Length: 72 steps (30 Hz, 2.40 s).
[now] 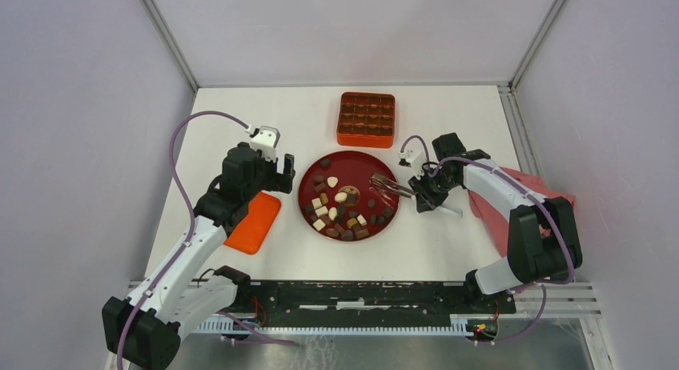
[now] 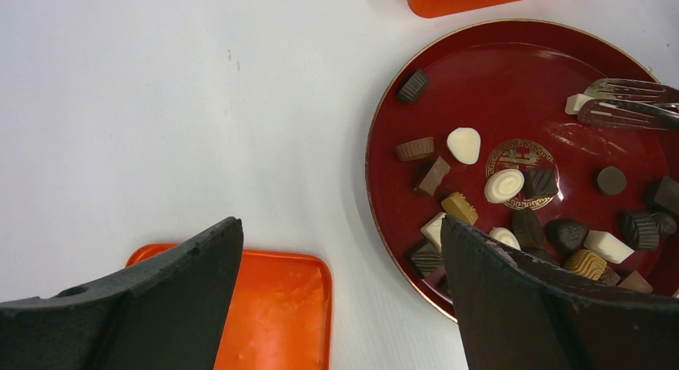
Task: Pack the chocolate
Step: Pick up the fake chocolate from the plate, then place the fake chocolate in the packing box.
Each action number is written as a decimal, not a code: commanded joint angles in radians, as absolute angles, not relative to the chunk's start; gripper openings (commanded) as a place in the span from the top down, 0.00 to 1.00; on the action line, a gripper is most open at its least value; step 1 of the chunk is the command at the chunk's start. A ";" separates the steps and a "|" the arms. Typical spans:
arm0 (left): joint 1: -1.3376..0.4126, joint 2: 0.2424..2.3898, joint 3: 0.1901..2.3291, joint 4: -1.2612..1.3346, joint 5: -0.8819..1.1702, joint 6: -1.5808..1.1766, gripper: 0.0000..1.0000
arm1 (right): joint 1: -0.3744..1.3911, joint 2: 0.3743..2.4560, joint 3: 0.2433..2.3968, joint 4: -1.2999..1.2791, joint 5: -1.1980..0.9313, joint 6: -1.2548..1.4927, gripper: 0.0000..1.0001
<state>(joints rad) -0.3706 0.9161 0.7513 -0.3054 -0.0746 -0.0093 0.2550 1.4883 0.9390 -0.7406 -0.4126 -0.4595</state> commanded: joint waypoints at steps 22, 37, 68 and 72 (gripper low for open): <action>-0.365 0.899 0.753 -0.282 -0.068 0.005 0.02 | 0.252 1.522 0.974 -0.773 -0.379 -0.509 0.74; -0.365 0.897 0.754 -0.281 -0.068 0.006 0.02 | 0.251 1.485 1.073 -0.815 -0.512 -0.479 0.88; -0.364 0.910 0.747 -0.280 -0.105 0.017 0.02 | 0.200 2.143 1.986 -0.685 -0.483 -0.320 0.87; -0.364 0.918 0.747 -0.281 -0.109 0.018 0.02 | 0.201 2.188 1.995 -0.660 -0.476 -0.315 0.86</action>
